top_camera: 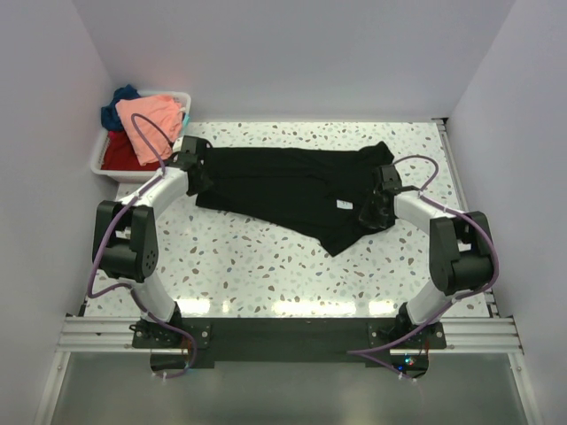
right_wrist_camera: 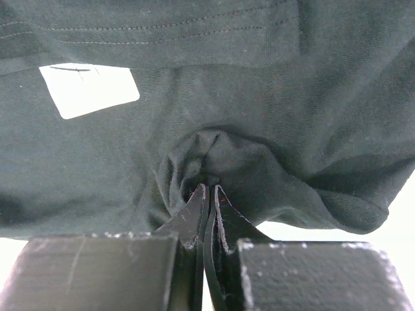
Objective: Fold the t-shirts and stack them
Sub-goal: Fold the tshirt
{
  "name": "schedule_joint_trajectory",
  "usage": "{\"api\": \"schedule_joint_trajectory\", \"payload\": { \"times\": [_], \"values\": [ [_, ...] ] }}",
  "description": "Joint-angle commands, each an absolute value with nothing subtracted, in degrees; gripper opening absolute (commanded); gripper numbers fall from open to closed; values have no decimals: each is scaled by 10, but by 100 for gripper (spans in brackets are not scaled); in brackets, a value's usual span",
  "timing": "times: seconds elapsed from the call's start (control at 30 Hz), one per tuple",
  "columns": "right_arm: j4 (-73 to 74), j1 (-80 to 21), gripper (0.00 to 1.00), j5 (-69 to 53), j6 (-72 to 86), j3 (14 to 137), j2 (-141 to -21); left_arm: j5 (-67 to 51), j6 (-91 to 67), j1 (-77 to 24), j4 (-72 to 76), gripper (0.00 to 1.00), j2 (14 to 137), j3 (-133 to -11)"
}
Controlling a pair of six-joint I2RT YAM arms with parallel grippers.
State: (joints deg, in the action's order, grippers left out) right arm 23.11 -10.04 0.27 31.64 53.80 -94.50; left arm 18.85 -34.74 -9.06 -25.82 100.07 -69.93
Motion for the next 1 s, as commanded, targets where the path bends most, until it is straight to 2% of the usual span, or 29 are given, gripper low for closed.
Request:
{"api": "schedule_joint_trajectory", "payload": {
  "times": [0.0,0.4,0.7,0.97],
  "values": [
    [256,-100,0,25,314,550,-915,206,-341,-86,-251,0,981,-708],
    [401,-100,0,125,337,575,-731,206,-341,-85,-265,0,948,-708],
    [482,-100,0,174,348,596,-656,196,-338,-85,-276,0,905,-686],
    [510,-99,0,214,359,640,-590,188,-337,-85,-305,0,817,-666]
  ]
}}
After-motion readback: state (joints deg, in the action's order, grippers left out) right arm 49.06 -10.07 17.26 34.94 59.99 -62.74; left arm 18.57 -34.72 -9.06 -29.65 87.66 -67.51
